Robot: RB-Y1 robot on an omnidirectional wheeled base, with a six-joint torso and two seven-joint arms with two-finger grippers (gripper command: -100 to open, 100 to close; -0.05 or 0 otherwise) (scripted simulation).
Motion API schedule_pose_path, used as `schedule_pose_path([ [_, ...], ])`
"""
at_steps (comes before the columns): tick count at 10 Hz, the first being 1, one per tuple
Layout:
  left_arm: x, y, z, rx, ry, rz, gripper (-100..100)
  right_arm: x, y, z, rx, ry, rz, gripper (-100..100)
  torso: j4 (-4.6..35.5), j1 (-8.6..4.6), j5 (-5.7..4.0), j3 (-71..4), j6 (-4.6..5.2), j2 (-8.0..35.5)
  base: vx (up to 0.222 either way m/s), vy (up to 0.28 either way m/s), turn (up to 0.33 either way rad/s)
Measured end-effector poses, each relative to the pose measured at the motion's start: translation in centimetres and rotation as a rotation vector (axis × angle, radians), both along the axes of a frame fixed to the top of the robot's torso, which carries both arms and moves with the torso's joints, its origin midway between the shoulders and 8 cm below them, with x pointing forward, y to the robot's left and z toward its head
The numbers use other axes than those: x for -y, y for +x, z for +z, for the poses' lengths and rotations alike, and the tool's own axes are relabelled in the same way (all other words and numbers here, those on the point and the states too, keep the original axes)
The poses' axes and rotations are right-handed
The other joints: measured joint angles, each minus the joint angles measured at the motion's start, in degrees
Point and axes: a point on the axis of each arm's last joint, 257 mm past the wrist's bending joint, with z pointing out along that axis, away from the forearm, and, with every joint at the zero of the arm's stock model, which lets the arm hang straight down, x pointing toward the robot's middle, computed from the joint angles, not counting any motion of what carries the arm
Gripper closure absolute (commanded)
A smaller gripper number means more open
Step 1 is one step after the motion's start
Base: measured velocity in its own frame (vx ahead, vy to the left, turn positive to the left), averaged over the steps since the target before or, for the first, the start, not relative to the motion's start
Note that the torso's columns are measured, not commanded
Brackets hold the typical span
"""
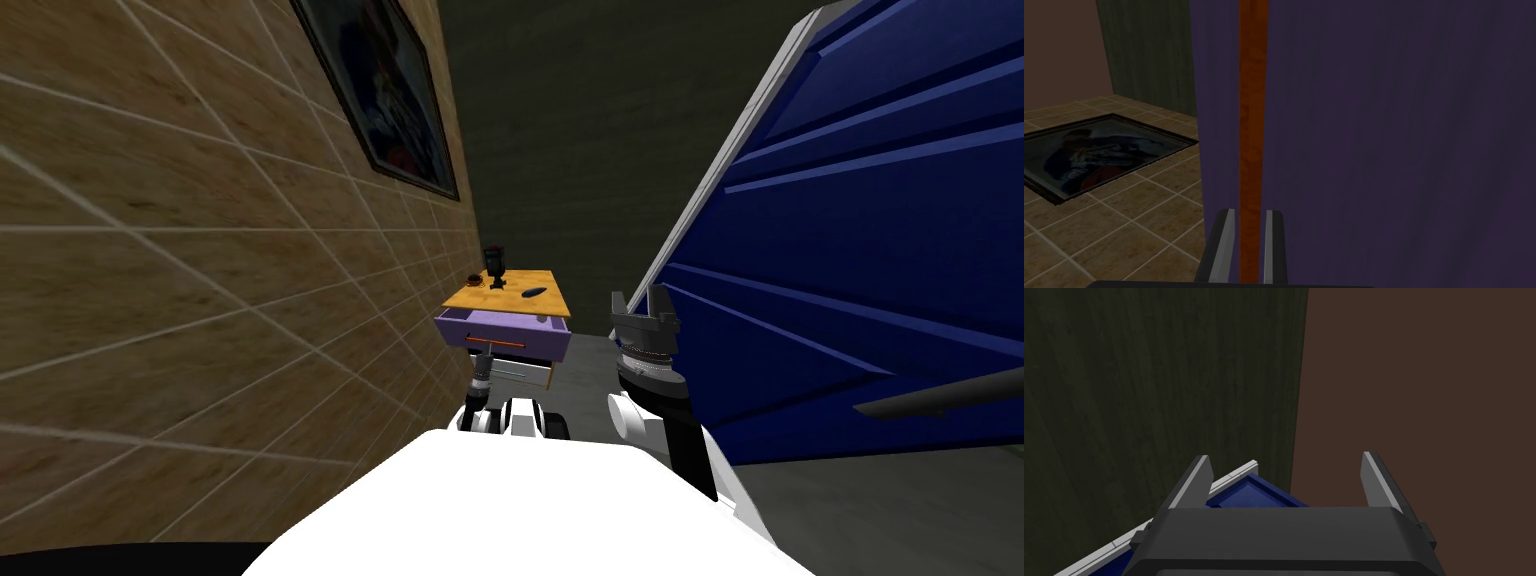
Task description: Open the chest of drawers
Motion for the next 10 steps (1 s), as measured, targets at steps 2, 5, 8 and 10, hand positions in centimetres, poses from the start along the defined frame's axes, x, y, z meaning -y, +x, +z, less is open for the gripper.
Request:
schedule_pose_path([
  [2,1.0,0.9,0.0,0.005,-0.002,-0.019,100,0.0,0.0,0.0,0.0,0.0,0.0,0,0.0,0.02,0.02,0.03,0.02,0.05,-0.12,0.021,0.106],
  [5,2.6,2.3,0.4,0.009,0.0,-0.05,100,0.0,0.0,0.0,0.0,0.0,0.0,0,0.15,-0.01,-0.02,0.15,-0.01,0.28,-0.147,0.026,0.103],
  [8,4.0,3.2,0.5,0.005,0.005,-0.073,100,0.0,0.0,0.0,0.0,0.0,0.0,0,0.31,-0.1,-0.08,0.1,0.0,0.22,-0.075,0.018,0.039],
  [10,3.4,3.5,0.2,-0.001,0.005,-0.062,100,0.0,0.0,0.0,0.0,0.0,0.0,0,-0.01,-0.04,0.01,0.09,0.05,0.13,-0.127,0.006,-0.143],
])
